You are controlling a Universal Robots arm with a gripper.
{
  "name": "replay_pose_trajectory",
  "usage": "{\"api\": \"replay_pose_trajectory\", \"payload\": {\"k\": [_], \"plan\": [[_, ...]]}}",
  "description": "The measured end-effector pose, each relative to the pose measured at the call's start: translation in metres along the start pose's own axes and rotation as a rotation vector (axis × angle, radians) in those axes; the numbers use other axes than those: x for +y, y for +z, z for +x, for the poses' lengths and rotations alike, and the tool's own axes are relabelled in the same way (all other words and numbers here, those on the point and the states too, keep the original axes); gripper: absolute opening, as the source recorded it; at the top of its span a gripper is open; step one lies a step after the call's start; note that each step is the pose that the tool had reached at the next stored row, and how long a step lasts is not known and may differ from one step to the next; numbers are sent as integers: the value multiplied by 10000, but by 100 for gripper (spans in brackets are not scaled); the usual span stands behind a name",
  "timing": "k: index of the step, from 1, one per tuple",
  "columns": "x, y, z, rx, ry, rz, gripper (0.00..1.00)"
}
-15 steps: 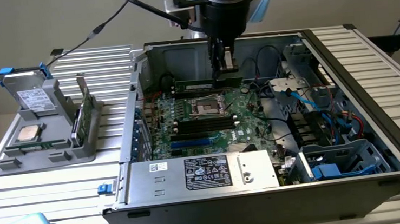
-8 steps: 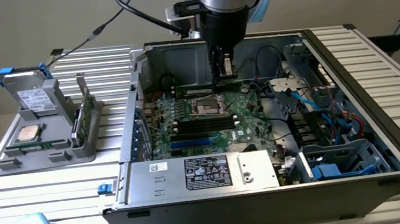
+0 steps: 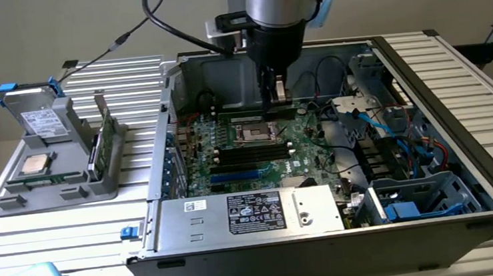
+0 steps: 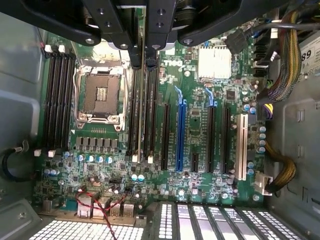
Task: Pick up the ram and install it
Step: 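Pick up the ram and move it above insertion slot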
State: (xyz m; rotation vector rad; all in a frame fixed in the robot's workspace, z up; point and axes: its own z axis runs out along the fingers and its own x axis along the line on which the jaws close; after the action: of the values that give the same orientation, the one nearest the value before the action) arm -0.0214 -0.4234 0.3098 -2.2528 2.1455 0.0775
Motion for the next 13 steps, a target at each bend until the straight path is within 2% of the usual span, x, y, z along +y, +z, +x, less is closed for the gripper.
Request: {"api": "replay_pose_trajectory", "payload": {"k": [11, 13], "plan": [[-3, 200, 1, -1, 53, 8, 15], [-3, 207, -1, 1, 57, 4, 15]]}}
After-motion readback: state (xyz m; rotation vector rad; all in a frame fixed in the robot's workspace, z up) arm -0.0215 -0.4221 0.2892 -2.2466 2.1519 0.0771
